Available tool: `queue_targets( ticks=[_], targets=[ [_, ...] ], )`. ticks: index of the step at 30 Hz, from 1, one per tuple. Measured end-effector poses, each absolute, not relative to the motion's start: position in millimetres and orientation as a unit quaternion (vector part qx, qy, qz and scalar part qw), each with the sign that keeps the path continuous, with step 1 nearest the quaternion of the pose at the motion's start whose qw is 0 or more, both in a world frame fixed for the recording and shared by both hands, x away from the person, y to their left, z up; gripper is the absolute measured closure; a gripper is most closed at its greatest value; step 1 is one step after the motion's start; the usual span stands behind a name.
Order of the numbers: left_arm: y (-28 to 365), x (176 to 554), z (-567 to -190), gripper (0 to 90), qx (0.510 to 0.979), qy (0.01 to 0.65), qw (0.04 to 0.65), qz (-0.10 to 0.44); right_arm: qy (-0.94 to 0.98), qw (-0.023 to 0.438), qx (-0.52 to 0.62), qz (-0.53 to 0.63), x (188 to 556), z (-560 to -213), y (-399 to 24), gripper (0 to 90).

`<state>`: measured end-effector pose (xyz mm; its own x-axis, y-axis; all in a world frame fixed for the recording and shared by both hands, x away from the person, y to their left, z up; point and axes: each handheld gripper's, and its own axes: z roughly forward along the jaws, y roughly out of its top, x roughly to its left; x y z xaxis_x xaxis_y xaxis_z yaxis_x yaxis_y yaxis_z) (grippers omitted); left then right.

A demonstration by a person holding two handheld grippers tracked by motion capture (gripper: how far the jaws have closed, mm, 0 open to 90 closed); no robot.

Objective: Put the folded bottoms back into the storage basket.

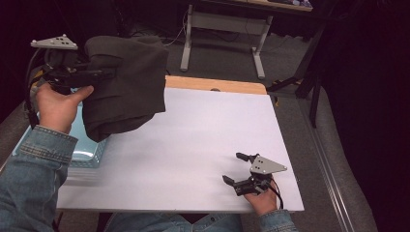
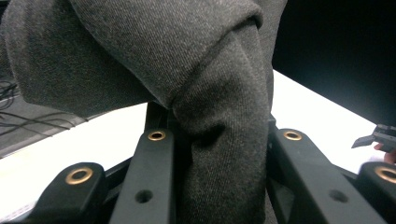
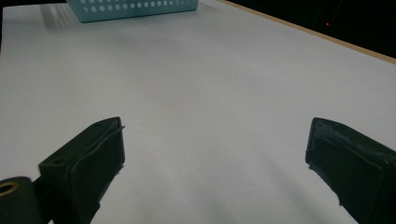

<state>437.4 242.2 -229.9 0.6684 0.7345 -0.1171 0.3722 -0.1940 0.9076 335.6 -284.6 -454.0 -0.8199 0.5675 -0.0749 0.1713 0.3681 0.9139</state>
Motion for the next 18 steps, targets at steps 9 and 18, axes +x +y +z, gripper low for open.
queue_targets(
  ticks=[9,18],
  targets=[
    [261.4,430.7,-224.5,71.3,0.748,0.373,0.516,0.188,0.804,0.192,0.229,0.514,335.3,-453.8,-284.7,5.1],
    [285.8,423.3,-224.1,71.3,0.748,0.378,0.507,0.200,0.804,0.192,0.230,0.515,335.2,-454.0,-284.2,5.0]
  ],
)
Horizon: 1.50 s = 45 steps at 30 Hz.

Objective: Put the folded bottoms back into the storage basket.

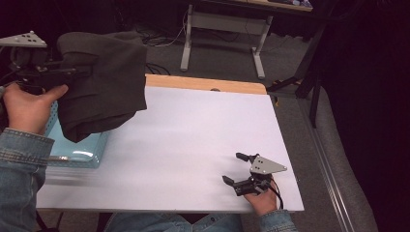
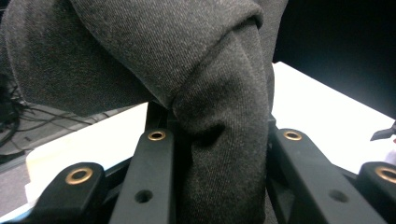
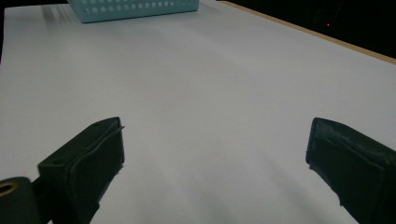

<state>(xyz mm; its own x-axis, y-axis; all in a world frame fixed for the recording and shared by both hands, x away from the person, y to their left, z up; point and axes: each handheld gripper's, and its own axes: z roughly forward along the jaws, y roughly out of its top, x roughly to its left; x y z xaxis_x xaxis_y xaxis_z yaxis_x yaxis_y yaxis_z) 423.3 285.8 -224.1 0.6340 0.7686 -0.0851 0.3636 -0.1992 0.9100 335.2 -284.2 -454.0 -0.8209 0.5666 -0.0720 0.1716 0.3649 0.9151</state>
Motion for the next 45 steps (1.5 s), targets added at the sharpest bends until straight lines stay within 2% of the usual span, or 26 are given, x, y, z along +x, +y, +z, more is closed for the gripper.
queue_targets(
  ticks=[11,31,45],
  targets=[
    [317.7,412.5,-229.0,71.3,0.744,0.395,0.499,0.204,0.805,0.193,0.228,0.513,335.1,-454.2,-283.5,4.8],
    [366.9,399.9,-251.2,71.2,0.746,0.410,0.494,0.177,0.807,0.195,0.228,0.509,335.3,-454.7,-282.7,4.7],
    [382.5,397.8,-265.8,71.2,0.759,0.417,0.473,0.162,0.810,0.194,0.224,0.505,335.5,-455.5,-280.6,4.7]
  ],
)
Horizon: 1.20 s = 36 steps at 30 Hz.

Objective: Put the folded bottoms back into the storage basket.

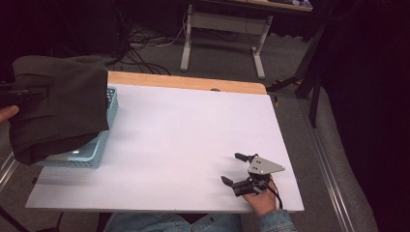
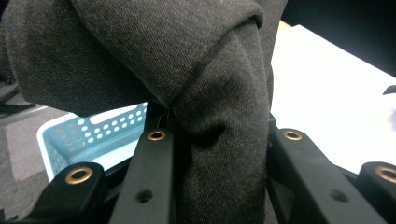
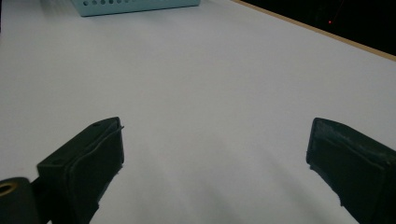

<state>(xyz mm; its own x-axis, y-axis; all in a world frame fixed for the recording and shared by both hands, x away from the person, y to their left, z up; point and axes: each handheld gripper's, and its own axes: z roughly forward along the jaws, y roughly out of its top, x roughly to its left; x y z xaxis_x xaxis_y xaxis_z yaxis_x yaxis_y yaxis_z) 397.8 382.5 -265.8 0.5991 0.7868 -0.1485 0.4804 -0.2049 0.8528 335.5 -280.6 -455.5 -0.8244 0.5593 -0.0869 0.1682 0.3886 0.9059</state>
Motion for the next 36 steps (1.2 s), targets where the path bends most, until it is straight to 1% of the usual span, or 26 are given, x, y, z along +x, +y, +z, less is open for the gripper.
queue_targets(
  ticks=[16,36],
  targets=[
    [393.5,410.5,-283.6,71.0,0.773,0.431,0.449,0.126,0.814,0.193,0.225,0.501,335.7,-456.1,-279.3,4.8],
    [394.6,447.6,-309.7,69.9,0.785,0.445,0.422,0.090,0.813,0.191,0.223,0.503,335.8,-456.3,-279.3,4.7]
  ],
)
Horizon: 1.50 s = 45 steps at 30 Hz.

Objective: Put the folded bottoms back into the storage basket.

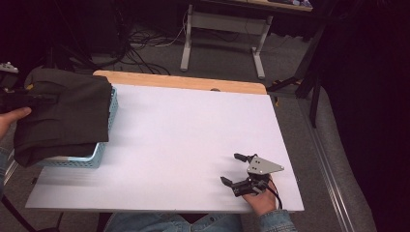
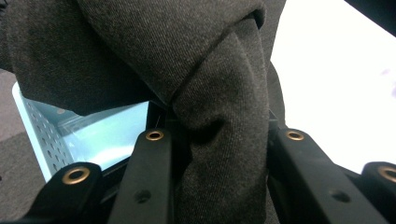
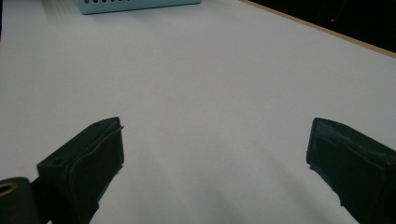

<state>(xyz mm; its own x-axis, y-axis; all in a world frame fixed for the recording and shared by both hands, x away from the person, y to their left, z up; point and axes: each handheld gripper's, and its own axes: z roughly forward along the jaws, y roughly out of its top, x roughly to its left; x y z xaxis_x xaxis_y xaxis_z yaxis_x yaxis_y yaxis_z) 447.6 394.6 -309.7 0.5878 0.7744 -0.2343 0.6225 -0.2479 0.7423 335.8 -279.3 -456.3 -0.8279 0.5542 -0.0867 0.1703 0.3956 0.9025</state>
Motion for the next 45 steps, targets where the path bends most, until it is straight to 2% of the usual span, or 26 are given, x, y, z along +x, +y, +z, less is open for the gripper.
queue_targets(
  ticks=[32,39,45],
  targets=[
    [403.2,493.9,-359.7,64.6,0.775,0.491,0.391,0.072,0.814,0.191,0.219,0.502,335.7,-456.8,-278.2,4.8],
    [409.6,497.5,-371.7,59.9,0.768,0.502,0.391,0.071,0.815,0.190,0.219,0.503,335.7,-456.9,-278.1,4.8],
    [411.8,502.9,-377.0,51.5,0.766,0.513,0.376,0.087,0.815,0.190,0.219,0.502,335.9,-457.1,-277.9,4.7]
  ],
)
